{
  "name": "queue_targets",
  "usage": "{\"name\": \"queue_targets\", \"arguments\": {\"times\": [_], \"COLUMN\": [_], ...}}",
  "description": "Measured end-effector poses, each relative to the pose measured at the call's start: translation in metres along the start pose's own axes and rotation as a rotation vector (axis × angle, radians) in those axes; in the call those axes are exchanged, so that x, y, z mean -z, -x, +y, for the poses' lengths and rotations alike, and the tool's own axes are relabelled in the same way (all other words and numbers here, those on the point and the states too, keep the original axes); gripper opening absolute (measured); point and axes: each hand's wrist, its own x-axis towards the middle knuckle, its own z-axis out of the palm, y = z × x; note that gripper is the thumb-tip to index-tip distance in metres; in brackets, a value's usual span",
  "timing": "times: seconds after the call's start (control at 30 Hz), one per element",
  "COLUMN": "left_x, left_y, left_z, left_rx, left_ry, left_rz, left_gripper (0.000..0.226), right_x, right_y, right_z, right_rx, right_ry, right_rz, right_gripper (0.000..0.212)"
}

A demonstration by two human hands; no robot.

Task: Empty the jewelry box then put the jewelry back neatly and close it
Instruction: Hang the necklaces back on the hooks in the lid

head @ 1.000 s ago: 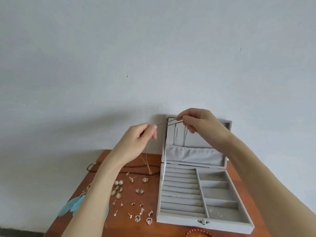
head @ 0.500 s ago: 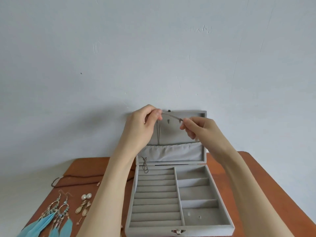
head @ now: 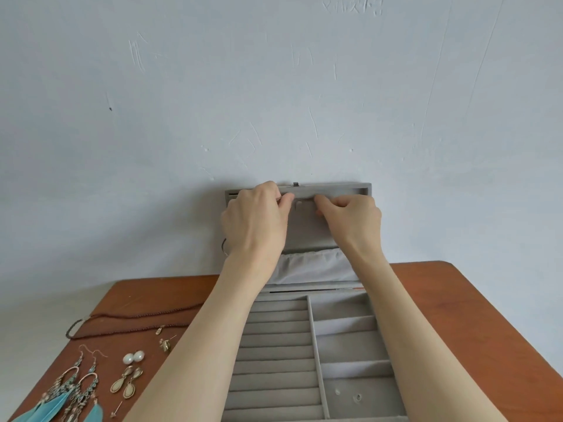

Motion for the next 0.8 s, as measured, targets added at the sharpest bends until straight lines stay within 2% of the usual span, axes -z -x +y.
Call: {"name": "queue_targets", "arguments": {"times": [0.13, 0.27, 0.37, 0.5, 0.7, 0.8], "left_x": [-0.001, 0.007, 0.026, 0.043, 0.045, 0.038], "left_y": [0.010, 0.019, 0.015, 0.016, 0.019, 0.021], "left_z": [-0.004, -0.025, -0.042, -0.048, -0.031, -0.025], "left_rx": [0.039, -0.020, -0.053, -0.016, 0.037, 0.050], "left_ry": [-0.022, 0.050, 0.164, 0.496, 0.966, 1.027], "left_rz": [-0.036, -0.138, -0.322, -0.575, -0.586, -0.545], "left_gripper": [0.047, 0.048, 0.033, 0.032, 0.027, 0.024], "right_x": [0.002, 0.002, 0.002, 0.008, 0.021, 0.025], "right_y": [0.006, 0.015, 0.018, 0.020, 0.016, 0.016], "right_z": [0.006, 0.016, 0.020, 0.026, 0.027, 0.028], "right_rx": [-0.044, 0.014, 0.005, -0.036, -0.095, -0.104], "right_ry": [0.067, 0.123, 0.150, 0.145, 0.145, 0.147], "right_rz": [-0.008, -0.008, -0.071, -0.142, -0.276, -0.315], "right_gripper": [0.041, 0.041, 0.043, 0.043, 0.036, 0.034]}}
